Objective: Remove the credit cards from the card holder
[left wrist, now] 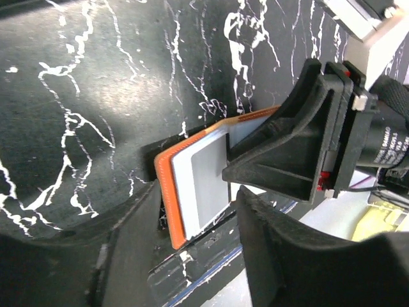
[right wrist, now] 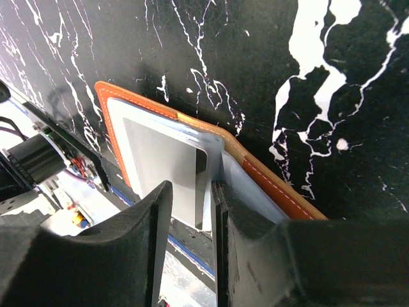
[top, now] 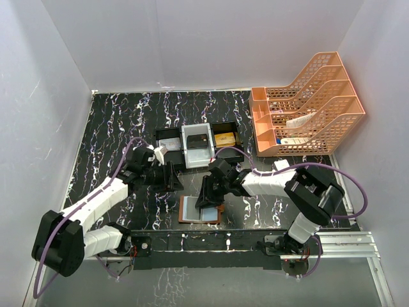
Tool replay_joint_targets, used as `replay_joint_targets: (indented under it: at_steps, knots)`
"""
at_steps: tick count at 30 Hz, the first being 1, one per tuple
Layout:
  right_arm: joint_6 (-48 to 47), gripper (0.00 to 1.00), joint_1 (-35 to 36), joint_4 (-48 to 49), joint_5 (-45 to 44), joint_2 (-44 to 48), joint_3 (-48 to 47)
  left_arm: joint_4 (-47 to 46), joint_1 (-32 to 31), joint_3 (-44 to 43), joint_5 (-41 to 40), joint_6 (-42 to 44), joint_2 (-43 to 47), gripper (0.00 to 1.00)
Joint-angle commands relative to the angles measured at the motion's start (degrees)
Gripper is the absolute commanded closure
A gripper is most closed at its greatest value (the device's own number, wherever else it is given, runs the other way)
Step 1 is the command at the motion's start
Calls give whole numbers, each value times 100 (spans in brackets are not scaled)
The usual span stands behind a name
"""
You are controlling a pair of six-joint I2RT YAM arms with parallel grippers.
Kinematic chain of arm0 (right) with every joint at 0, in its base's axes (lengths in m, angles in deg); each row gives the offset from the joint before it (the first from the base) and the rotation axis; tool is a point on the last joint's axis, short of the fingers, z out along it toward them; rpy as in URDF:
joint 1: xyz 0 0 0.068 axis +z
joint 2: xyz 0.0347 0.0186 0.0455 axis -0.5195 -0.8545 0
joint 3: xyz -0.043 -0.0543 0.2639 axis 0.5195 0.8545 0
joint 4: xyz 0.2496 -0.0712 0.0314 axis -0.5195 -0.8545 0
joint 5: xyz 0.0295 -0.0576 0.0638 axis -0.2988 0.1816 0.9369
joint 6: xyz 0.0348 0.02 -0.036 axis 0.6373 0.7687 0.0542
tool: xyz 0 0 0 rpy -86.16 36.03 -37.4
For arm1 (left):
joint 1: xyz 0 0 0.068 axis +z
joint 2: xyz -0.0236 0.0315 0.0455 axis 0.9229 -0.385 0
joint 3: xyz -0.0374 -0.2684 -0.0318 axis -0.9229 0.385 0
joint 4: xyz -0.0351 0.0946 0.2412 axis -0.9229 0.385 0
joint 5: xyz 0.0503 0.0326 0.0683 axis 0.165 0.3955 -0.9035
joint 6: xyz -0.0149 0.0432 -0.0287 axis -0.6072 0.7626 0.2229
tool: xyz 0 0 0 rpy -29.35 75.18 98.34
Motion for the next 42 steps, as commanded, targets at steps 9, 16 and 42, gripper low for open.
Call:
replay_joint_targets:
  at_steps: [9,16,42]
  knots:
    - [366,73,-66,829,131,-115,280,-282,-768,-119,202,-124,-391,59]
    - [498,76,-74,976,128,-157,393,-348,-972,-69,183,-250,-698,63]
    - [486,77,-78,1010,16,-404,440,179,-1327,103,-252,-261,-1358,80]
